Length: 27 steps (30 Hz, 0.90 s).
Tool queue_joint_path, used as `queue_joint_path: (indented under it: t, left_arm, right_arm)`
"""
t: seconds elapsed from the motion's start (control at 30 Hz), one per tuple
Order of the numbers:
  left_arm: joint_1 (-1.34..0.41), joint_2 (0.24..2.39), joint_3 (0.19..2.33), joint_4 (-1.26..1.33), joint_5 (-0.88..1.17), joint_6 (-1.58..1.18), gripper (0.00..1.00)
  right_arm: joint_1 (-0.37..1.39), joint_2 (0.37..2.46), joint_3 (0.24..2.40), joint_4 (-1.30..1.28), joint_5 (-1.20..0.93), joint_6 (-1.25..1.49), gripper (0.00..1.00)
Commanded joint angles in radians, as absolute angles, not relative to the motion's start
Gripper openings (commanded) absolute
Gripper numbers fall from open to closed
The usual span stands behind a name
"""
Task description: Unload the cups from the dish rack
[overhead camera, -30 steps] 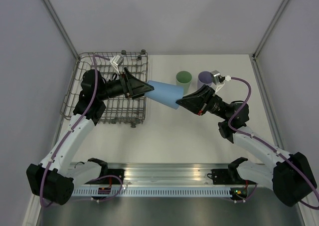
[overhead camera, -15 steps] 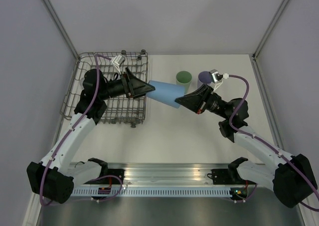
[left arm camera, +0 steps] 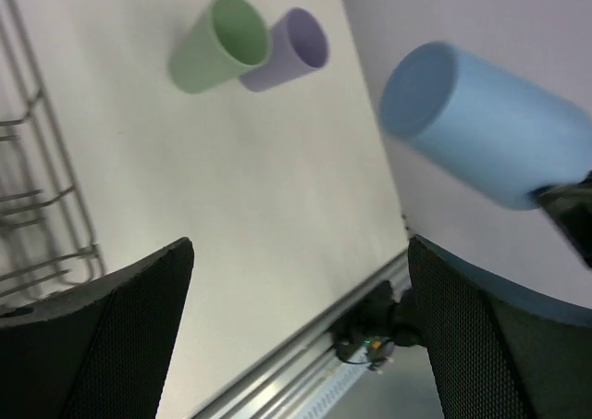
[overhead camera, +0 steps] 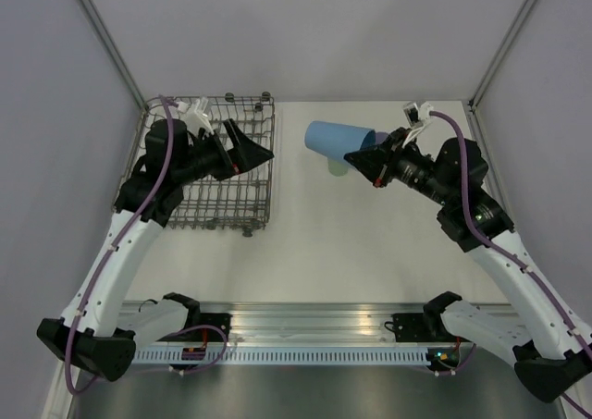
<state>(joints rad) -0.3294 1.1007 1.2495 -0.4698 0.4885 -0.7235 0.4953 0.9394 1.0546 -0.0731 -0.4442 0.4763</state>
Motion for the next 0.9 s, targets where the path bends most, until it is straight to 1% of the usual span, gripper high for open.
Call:
queue_joint_path:
  t: [0.0, 0.03, 0.07, 0.1, 0.13, 0.2, 0.27, 0.3, 0.4, 0.6, 0.77, 0.87]
  left_arm:
    - [-0.331, 1.040, 1.298, -0.673, 0.227, -0.502, 1.00]
    - [-0.331, 1.032, 1.296, -0.684, 0.192, -0.480, 1.00]
    - [-0.331, 1.020, 1.290, -0.696, 0.174, -0.442, 1.00]
    - [-0.331, 1.013, 1.284, -0.719, 0.129, -0.427, 1.00]
    - [-0.331, 1.005, 1.276, -0.729, 0.103, -0.411, 1.00]
    - [-0.331, 0.986, 1.246, -0.750, 0.027, -0.376, 1.00]
    - [-0.331, 0.980, 1.212, -0.758, -0.021, -0.354, 1.00]
    - [-0.331, 0.973, 1.200, -0.761, -0.046, -0.348, 1.00]
    - [-0.331, 0.966, 1.155, -0.761, -0.072, -0.328, 1.00]
    - [-0.331, 0.962, 1.089, -0.753, -0.129, -0.298, 1.00]
    - [-0.333, 0.921, 1.011, -0.727, -0.153, -0.287, 1.00]
    - [-0.333, 0.893, 0.973, -0.707, -0.152, -0.293, 1.00]
  right_arm:
    - [0.494, 0.989, 1.238, -0.526, -0.129, 0.250, 0.00]
    - [0.494, 1.003, 1.305, -0.614, -0.068, 0.229, 0.00]
    - [0.492, 1.037, 1.337, -0.653, 0.060, 0.224, 0.01]
    - [0.491, 1.078, 1.392, -0.720, 0.113, 0.212, 0.00]
    - [0.489, 1.078, 1.423, -0.721, 0.156, 0.212, 0.00]
    - [0.463, 1.152, 1.501, -0.813, 0.260, 0.204, 0.00]
    - [0.431, 1.225, 1.546, -0.873, 0.265, 0.195, 0.00]
    - [0.389, 1.248, 1.592, -0.890, 0.274, 0.193, 0.00]
    - [0.321, 1.344, 1.679, -0.943, 0.294, 0.180, 0.00]
    - [0.241, 1.583, 1.903, -1.087, 0.302, 0.140, 0.00]
    - [0.172, 1.779, 2.031, -1.167, 0.250, 0.097, 0.00]
    - [0.120, 1.888, 2.089, -1.203, 0.180, 0.081, 0.01]
